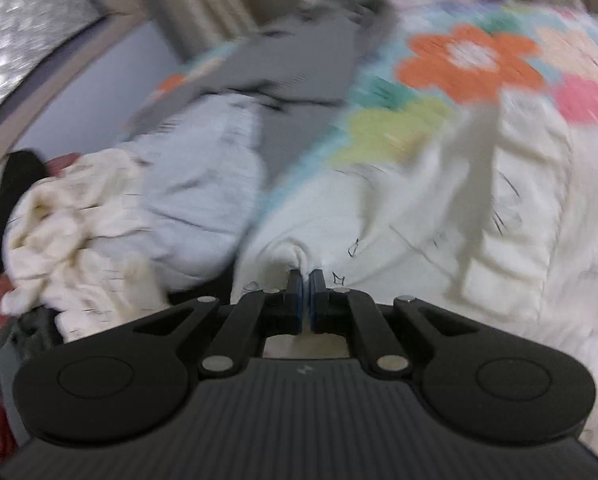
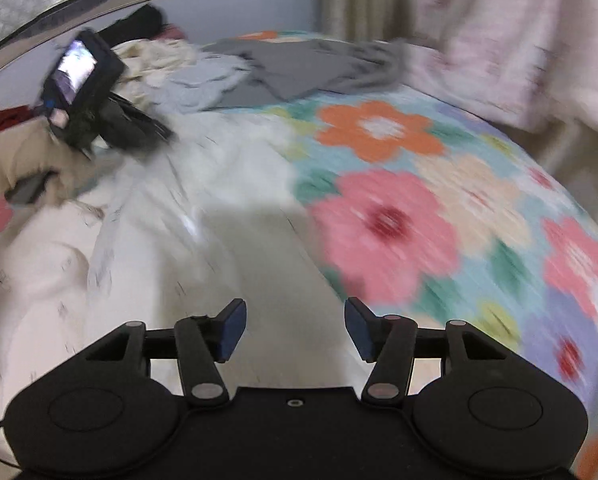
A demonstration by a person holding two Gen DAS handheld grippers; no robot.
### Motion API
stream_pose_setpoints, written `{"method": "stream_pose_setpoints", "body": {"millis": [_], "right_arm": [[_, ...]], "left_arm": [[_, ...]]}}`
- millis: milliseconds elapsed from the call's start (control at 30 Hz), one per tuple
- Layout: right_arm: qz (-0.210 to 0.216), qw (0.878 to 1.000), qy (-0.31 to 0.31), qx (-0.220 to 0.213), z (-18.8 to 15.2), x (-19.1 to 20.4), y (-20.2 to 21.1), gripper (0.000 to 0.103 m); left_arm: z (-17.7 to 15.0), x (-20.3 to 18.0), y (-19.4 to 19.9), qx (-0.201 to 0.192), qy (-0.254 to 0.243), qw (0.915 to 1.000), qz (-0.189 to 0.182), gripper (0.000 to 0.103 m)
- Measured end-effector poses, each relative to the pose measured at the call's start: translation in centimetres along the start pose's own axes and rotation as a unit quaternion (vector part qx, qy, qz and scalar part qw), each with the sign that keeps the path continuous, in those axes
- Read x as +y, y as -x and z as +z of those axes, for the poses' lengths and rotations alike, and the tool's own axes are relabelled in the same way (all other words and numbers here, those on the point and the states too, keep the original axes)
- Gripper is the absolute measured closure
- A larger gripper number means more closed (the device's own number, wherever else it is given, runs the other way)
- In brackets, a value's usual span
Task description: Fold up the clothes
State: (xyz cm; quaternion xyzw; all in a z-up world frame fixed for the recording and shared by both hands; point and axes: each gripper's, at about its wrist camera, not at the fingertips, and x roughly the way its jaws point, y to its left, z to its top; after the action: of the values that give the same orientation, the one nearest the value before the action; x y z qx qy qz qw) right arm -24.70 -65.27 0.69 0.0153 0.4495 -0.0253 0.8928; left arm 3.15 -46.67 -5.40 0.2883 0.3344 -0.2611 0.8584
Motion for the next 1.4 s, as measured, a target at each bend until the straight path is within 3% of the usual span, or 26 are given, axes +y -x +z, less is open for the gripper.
{"method": "stream_pose_setpoints", "body": {"millis": [67, 133, 233, 300, 367, 400, 533, 667, 767, 800, 833, 867, 933, 1067, 1200, 1400], "right_arm": [[-0.025, 0.999, -0.033, -0.001, -2.3, -1.5, 1.8, 0.041], [-0.021, 0.995, -0.092, -0.010, -4.9, -3.3, 2.7, 0.040], [-0.003, 0.980, -0.196, -0.024, -9.0, -5.9, 3.1, 0.040], [-0.007, 0.975, -0.222, -0.019, -10.8, -6.7, 2.8, 0.040], [-0.012, 0.975, -0.222, -0.020, -11.5, -7.1, 3.0, 0.040], [-0.013, 0.975, -0.222, -0.021, -11.8, -7.3, 3.1, 0.040], [0.025, 0.965, -0.253, -0.063, -11.9, -8.6, 3.0, 0.040], [0.044, 0.964, -0.252, -0.072, -11.1, -8.3, 1.1, 0.039], [0.096, 0.953, -0.276, -0.082, -11.1, -8.4, -0.6, 0.041], [0.102, 0.955, -0.263, -0.090, -11.0, -8.1, -0.6, 0.047], [0.107, 0.957, -0.251, -0.098, -10.9, -7.7, -0.7, 0.079], [0.108, 0.959, -0.240, -0.103, -10.6, -7.2, -0.7, 0.097], [0.113, 0.963, -0.218, -0.112, -10.2, -6.3, -0.4, 0.097], [0.150, 0.967, -0.175, -0.107, -9.6, -3.7, 0.5, 0.097], [0.204, 0.965, -0.147, -0.076, -9.9, -0.6, 0.8, 0.097], [0.229, 0.967, -0.114, -0.014, -9.8, 2.8, -1.0, 0.095]], "left_arm": [[0.2, 1.0, 0.2, -0.001, 0.015, 0.9998, 0.011, 0.099], [0.1, 1.3, 0.1, 0.013, 0.009, 0.9996, 0.023, 0.095], [-0.6, 0.9, 0.2, 0.053, 0.000, 0.9985, 0.014, 0.089], [-1.0, 0.6, 1.6, 0.039, 0.012, 0.9991, -0.006, 0.084], [-1.0, 0.4, 3.5, 0.014, 0.028, 0.9993, -0.020, 0.060], [-0.9, 0.4, 4.4, 0.002, 0.043, 0.9987, -0.028, 0.057], [0.0, -0.4, 7.1, -0.024, 0.086, 0.9926, -0.083, 0.056], [1.1, -3.4, 8.1, -0.015, 0.084, 0.9860, -0.144, 0.053], [1.4, -6.4, 8.1, -0.004, 0.059, 0.9834, -0.172, 0.053], [1.5, -7.4, 8.1, -0.002, 0.043, 0.9834, -0.176, 0.053], [1.5, -8.4, 8.3, -0.008, 0.028, 0.9838, -0.177, 0.053], [1.5, -9.3, 8.6, -0.015, 0.013, 0.9841, -0.177, 0.053], [1.5, -10.6, 9.1, -0.020, -0.001, 0.9819, -0.189, 0.052], [1.2, -11.8, 9.9, 0.004, 0.025, 0.9668, -0.254, 0.051], [0.4, -12.1, 10.1, 0.032, 0.050, 0.9709, -0.232, 0.051], [-1.5, -12.3, 9.3, 0.072, 0.063, 0.9663, -0.239, 0.050]]}}
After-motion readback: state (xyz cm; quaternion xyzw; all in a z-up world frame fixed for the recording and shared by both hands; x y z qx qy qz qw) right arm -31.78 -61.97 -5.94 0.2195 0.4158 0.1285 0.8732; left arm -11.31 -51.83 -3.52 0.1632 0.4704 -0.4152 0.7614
